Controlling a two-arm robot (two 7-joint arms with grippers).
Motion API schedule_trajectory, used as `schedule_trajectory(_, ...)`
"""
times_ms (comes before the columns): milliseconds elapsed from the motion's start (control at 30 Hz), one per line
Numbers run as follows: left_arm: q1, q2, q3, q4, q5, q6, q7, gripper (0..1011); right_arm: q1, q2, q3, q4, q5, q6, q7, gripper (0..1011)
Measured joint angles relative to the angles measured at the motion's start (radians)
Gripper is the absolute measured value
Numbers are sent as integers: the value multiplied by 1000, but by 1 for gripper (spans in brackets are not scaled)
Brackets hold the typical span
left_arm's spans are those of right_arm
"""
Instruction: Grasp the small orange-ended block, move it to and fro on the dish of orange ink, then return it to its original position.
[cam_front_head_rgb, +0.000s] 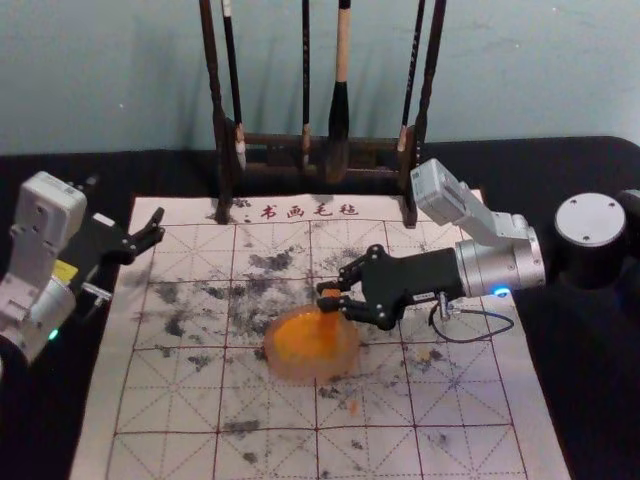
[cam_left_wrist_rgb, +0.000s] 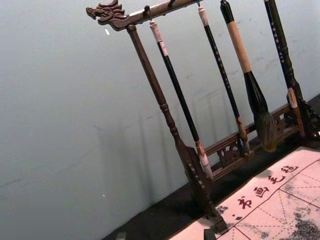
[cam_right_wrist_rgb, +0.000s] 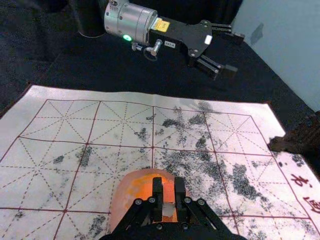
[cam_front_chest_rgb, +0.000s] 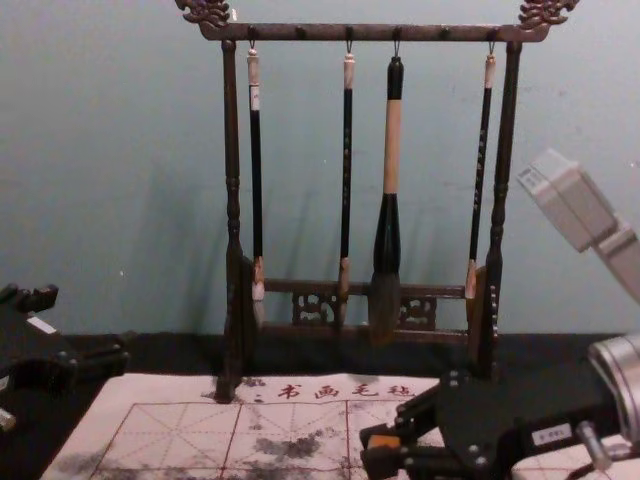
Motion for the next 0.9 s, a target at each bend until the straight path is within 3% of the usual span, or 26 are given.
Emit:
schedule_trajectory(400, 0, 0, 0, 0, 0, 0, 0, 1001, -23, 19, -8, -50, 17, 4, 11, 147)
schedule_trajectory(900, 0, 0, 0, 0, 0, 0, 0, 1001, -15, -11, -34, -38, 23, -20, 28, 147)
